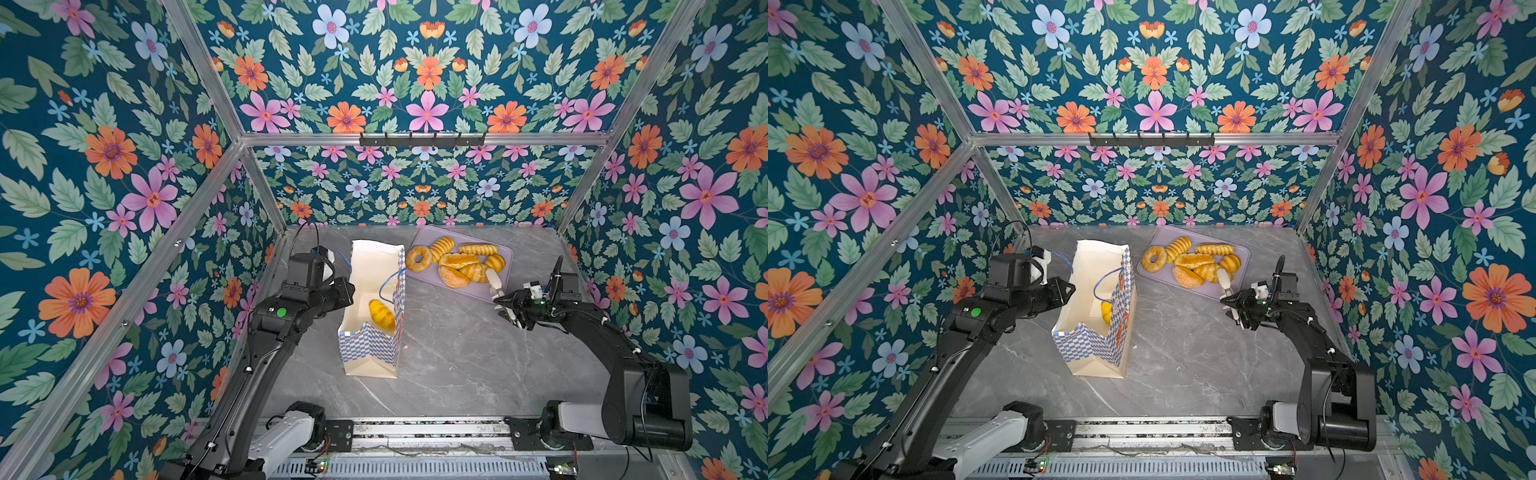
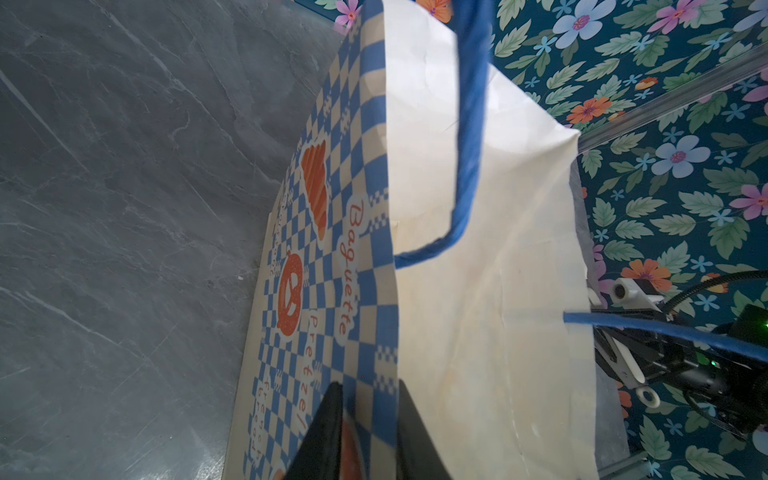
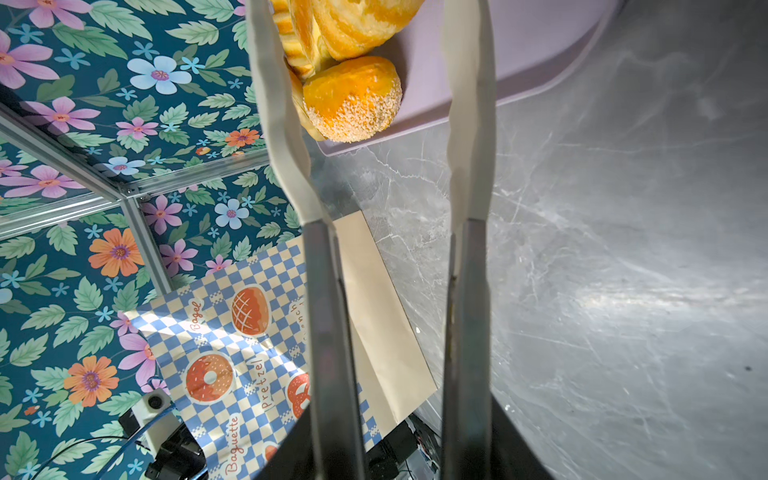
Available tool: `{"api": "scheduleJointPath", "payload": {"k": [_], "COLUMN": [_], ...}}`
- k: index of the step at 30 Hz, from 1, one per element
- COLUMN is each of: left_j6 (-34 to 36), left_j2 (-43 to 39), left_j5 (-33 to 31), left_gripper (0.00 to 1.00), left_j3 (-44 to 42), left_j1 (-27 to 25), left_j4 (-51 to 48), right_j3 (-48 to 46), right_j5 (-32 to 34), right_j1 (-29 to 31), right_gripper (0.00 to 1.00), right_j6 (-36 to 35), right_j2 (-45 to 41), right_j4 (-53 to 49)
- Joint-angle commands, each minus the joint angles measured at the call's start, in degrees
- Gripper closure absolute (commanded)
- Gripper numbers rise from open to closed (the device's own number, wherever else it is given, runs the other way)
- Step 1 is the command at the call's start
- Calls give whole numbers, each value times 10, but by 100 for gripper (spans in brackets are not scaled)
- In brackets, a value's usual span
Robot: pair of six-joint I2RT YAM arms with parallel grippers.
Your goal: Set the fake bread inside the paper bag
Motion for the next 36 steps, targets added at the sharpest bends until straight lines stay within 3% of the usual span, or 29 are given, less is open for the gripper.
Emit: {"api": "scheduleJointPath", "payload": {"k": [1, 17, 36], "left_j6": [6, 6, 6], "left_j2": [1, 2, 0], "left_j5": [1, -5, -13], "left_gripper": [77, 77, 77], "left_j3": [2, 0, 1], "left_j1": [0, 1, 0], "left_j4": [14, 13, 9], "right_j3": [-1, 33, 64], "right_j5": [-14, -5, 4], "right_j1": [1, 36, 38], "right_gripper": [52, 48, 47], "right_j6": [20, 45, 88], "right_j2": [10, 87, 165], "right_j4": [48, 102, 165]}}
